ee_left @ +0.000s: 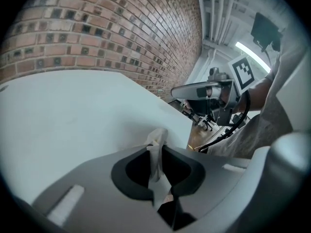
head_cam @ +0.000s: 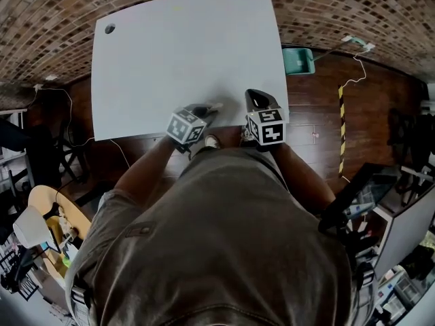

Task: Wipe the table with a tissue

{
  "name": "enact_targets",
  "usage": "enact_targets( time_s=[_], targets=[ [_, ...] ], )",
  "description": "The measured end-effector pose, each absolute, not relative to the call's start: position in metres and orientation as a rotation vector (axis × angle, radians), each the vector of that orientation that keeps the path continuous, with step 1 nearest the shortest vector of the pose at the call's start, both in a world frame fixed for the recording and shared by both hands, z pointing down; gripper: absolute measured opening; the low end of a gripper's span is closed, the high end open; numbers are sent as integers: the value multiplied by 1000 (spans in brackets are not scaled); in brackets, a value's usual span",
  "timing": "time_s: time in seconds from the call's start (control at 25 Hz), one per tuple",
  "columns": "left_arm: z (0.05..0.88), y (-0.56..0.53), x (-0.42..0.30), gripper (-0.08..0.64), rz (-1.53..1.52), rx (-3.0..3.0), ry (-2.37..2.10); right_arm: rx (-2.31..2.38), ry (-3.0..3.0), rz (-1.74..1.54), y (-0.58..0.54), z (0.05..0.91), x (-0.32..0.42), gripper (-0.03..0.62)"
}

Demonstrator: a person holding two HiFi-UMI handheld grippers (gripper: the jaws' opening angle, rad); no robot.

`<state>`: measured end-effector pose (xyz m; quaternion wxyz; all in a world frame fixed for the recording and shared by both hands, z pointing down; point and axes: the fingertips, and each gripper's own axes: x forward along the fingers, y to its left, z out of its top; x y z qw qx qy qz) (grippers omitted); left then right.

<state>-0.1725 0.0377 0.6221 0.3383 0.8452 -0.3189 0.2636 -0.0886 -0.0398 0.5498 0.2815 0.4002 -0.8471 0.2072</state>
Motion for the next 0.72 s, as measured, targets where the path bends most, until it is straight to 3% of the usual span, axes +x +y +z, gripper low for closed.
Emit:
enact_targets(
  time_s=[0.72],
  targets=[
    [548,51,-203,35,440,2159,-1526,1002,-2335,530,11,531,-63,14]
  ],
)
